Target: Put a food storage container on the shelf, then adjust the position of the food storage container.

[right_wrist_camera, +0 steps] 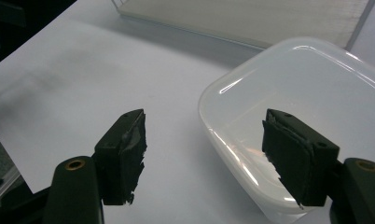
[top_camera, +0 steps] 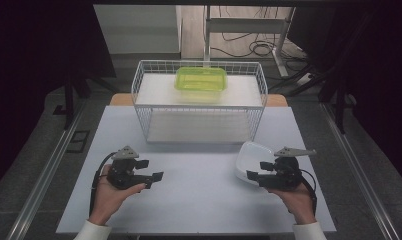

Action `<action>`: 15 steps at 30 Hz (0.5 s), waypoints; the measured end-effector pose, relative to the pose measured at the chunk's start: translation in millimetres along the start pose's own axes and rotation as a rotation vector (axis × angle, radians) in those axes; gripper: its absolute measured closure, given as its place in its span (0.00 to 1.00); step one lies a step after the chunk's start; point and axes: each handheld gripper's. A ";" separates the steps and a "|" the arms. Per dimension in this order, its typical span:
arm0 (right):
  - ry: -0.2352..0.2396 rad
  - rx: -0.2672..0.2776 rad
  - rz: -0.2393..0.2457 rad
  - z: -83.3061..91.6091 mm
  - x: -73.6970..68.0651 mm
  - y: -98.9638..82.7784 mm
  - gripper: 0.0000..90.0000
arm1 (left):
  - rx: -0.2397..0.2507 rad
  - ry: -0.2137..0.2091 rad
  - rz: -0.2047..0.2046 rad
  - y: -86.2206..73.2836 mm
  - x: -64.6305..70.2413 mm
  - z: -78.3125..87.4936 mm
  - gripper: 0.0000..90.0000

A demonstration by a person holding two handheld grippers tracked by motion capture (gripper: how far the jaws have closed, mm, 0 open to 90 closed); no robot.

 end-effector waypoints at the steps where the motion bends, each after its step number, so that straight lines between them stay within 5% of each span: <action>1: 0.000 0.000 0.000 0.0 0.0 0.0 0.34 | 0.000 0.000 0.000 0.0 0.0 0.0 0.29; 15: -0.061 -0.050 -0.016 -4.6 8.8 9.0 0.43 | -0.026 -0.026 0.002 -1.5 -4.6 -2.7 0.27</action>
Point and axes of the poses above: each handheld gripper's, and its own axes: z roughly backward along the jaws, y roughly out of its top, x roughly to its right, and after that the axes turned 10 degrees about -x, right-handed
